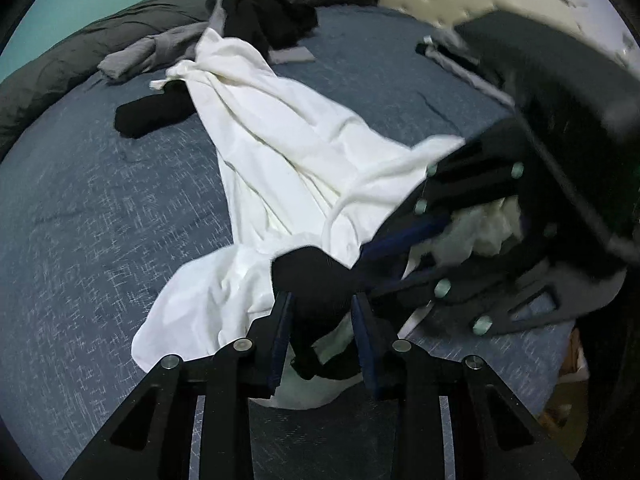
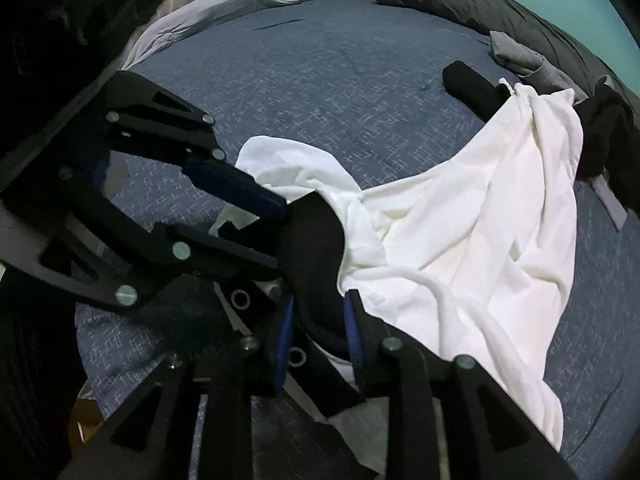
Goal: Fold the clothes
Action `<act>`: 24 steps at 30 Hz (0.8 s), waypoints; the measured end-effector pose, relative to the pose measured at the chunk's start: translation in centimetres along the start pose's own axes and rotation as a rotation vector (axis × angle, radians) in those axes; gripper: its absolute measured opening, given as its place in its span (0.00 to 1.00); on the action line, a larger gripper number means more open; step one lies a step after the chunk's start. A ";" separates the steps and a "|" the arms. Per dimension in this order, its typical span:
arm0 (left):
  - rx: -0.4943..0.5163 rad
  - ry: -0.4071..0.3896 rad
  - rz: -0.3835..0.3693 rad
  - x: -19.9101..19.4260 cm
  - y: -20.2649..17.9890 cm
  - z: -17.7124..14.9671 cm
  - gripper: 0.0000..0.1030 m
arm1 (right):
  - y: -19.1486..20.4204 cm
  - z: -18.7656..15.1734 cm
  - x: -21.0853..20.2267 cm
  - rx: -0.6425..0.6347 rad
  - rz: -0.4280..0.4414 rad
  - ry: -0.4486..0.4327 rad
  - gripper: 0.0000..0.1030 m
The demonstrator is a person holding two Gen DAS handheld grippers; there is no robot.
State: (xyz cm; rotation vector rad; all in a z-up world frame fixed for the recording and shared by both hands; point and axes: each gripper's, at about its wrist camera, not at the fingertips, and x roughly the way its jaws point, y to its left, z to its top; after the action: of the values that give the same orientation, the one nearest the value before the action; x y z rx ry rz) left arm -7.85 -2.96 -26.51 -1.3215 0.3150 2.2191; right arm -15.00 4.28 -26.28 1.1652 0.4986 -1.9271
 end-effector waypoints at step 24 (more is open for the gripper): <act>0.117 -0.019 0.100 -1.1 -2.6 0.7 0.33 | -2.4 -3.3 -3.5 0.039 -0.063 -0.037 0.24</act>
State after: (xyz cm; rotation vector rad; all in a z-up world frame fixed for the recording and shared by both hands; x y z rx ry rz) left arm -6.50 -0.86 -25.03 -1.2468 0.5061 2.2562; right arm -14.31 9.46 -25.09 1.1487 0.4847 -2.0170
